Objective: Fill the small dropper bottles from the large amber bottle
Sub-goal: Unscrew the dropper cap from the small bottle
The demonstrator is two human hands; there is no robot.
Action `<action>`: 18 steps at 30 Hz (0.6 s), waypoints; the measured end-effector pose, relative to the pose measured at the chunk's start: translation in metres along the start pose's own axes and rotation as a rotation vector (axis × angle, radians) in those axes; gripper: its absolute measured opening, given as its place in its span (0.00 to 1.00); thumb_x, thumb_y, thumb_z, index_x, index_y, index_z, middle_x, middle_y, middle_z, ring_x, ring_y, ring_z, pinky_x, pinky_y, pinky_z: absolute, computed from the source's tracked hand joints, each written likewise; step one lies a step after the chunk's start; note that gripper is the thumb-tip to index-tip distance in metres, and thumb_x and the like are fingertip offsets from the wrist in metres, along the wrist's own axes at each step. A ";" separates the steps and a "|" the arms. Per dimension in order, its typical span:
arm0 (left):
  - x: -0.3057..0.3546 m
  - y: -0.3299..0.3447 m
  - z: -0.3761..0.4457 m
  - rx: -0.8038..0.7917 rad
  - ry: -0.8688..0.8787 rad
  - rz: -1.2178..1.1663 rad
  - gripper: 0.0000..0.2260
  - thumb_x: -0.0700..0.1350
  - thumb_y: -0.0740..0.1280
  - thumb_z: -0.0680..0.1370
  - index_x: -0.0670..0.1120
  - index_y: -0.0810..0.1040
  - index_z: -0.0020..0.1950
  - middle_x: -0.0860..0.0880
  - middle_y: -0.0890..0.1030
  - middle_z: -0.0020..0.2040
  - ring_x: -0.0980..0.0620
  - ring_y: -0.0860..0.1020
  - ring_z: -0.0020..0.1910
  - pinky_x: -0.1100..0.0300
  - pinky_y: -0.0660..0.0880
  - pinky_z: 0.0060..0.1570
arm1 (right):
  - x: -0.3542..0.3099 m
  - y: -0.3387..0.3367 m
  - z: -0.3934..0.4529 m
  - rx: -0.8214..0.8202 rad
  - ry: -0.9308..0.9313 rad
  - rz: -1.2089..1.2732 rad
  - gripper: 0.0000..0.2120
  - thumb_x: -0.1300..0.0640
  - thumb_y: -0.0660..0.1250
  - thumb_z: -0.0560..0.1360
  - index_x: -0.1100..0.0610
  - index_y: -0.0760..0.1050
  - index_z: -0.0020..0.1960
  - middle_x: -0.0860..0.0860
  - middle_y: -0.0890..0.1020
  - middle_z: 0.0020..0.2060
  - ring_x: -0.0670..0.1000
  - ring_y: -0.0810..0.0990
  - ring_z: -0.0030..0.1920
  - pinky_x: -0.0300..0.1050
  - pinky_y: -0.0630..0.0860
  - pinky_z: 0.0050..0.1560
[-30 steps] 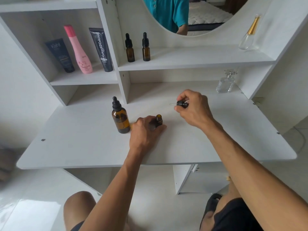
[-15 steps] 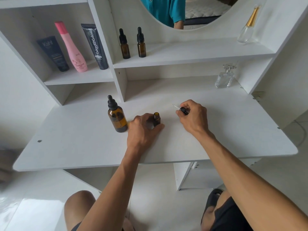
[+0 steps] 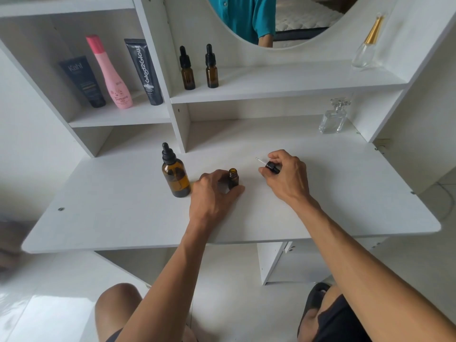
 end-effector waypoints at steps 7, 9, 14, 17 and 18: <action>-0.003 0.000 -0.003 -0.020 -0.042 0.032 0.20 0.58 0.76 0.69 0.53 0.82 0.58 0.53 0.83 0.53 0.53 0.79 0.50 0.60 0.77 0.49 | 0.000 -0.001 -0.002 -0.050 0.006 0.004 0.27 0.51 0.79 0.68 0.54 0.76 0.64 0.53 0.82 0.57 0.57 0.79 0.58 0.53 0.76 0.61; -0.003 -0.002 -0.006 -0.030 -0.067 0.036 0.25 0.60 0.76 0.68 0.52 0.80 0.62 0.54 0.82 0.55 0.54 0.78 0.53 0.61 0.75 0.51 | -0.003 -0.002 -0.004 -0.084 -0.017 -0.001 0.31 0.51 0.79 0.68 0.54 0.73 0.67 0.53 0.79 0.62 0.56 0.77 0.61 0.52 0.74 0.64; -0.004 -0.016 -0.028 -0.023 -0.074 -0.015 0.21 0.55 0.77 0.70 0.51 0.77 0.59 0.57 0.79 0.54 0.57 0.74 0.54 0.65 0.70 0.51 | -0.028 -0.018 -0.012 -0.023 -0.116 0.007 0.26 0.56 0.74 0.72 0.56 0.72 0.68 0.53 0.76 0.63 0.53 0.76 0.62 0.45 0.72 0.63; -0.007 -0.033 -0.041 0.100 -0.018 -0.048 0.11 0.49 0.76 0.72 0.50 0.78 0.49 0.57 0.80 0.47 0.57 0.77 0.49 0.74 0.68 0.47 | -0.061 -0.025 -0.019 0.055 -0.214 0.057 0.17 0.58 0.72 0.74 0.58 0.76 0.62 0.52 0.81 0.57 0.51 0.80 0.55 0.38 0.72 0.57; -0.008 -0.041 -0.045 0.178 -0.001 -0.060 0.09 0.47 0.76 0.73 0.50 0.77 0.46 0.56 0.80 0.44 0.56 0.77 0.46 0.72 0.69 0.46 | -0.073 -0.024 -0.022 0.054 -0.242 0.084 0.15 0.58 0.72 0.74 0.58 0.77 0.60 0.52 0.82 0.55 0.50 0.80 0.52 0.34 0.71 0.54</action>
Point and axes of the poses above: each hand's wrist, its own z-axis towards the middle knuckle, its own y-axis out of the palm, x = y × z, the point moved 7 cm from there along z, towards the middle knuckle
